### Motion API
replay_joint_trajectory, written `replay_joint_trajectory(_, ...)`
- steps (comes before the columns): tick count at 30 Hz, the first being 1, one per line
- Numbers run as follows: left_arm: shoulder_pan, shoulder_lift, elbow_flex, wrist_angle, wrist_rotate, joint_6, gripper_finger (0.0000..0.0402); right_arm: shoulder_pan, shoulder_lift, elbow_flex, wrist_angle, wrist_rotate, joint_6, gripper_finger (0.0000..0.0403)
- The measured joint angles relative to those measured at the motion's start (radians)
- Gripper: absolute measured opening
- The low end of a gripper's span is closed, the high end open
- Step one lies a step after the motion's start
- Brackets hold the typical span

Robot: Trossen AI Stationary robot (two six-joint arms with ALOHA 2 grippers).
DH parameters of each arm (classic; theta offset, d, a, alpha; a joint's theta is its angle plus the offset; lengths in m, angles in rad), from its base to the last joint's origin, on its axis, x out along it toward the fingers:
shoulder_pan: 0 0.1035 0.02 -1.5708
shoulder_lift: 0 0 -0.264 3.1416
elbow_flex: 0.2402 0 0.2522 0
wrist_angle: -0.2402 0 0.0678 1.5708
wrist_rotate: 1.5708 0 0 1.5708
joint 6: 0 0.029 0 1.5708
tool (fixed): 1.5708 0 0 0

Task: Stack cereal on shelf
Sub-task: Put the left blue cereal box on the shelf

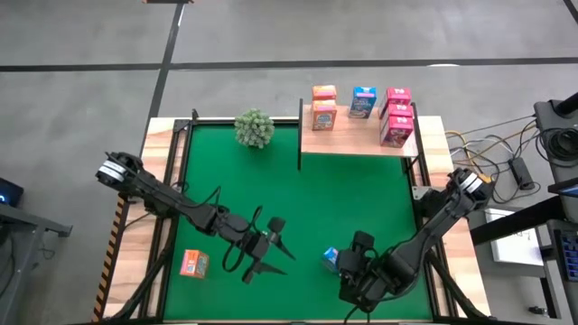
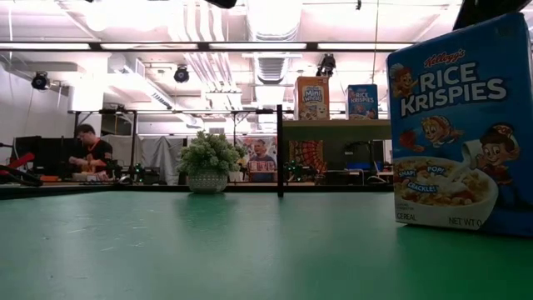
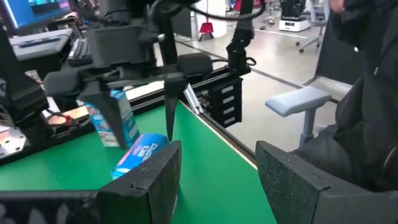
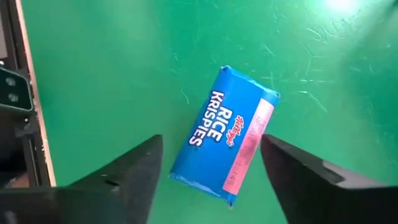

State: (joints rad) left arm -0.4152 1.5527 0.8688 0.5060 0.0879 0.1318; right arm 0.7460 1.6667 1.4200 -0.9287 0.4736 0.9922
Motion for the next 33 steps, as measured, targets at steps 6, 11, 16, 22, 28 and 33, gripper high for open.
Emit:
replay_joint_trajectory(6, -0.010, 0.011, 0.001, 0.026, 0.000, -0.003, 0.0190, 0.000, 0.006, 0.000, -0.001, 0.036, 0.069, 0.0311)
replay_joint_trajectory(11, -0.010, 0.011, 0.001, 0.026, -0.001, -0.004, 0.0190, 0.000, 0.011, 0.000, -0.017, 0.059, 0.092, 0.0313)
replay_joint_trajectory(16, -0.010, 0.011, 0.001, 0.025, -0.001, -0.006, 0.0190, -0.005, 0.037, -0.001, -0.046, 0.078, 0.093, 0.0305)
replay_joint_trajectory(22, -0.010, 0.011, 0.001, 0.026, -0.002, -0.007, 0.0190, -0.014, 0.069, -0.002, -0.050, 0.076, 0.107, 0.0301)
replay_joint_trajectory(28, -0.010, 0.011, 0.001, 0.025, -0.002, -0.007, 0.0190, -0.013, 0.070, -0.003, -0.050, 0.071, 0.107, 0.0279)
replay_joint_trajectory(33, -0.010, 0.011, 0.001, 0.025, -0.002, -0.007, 0.0190, -0.014, 0.065, -0.003, -0.050, 0.070, 0.101, 0.0238)
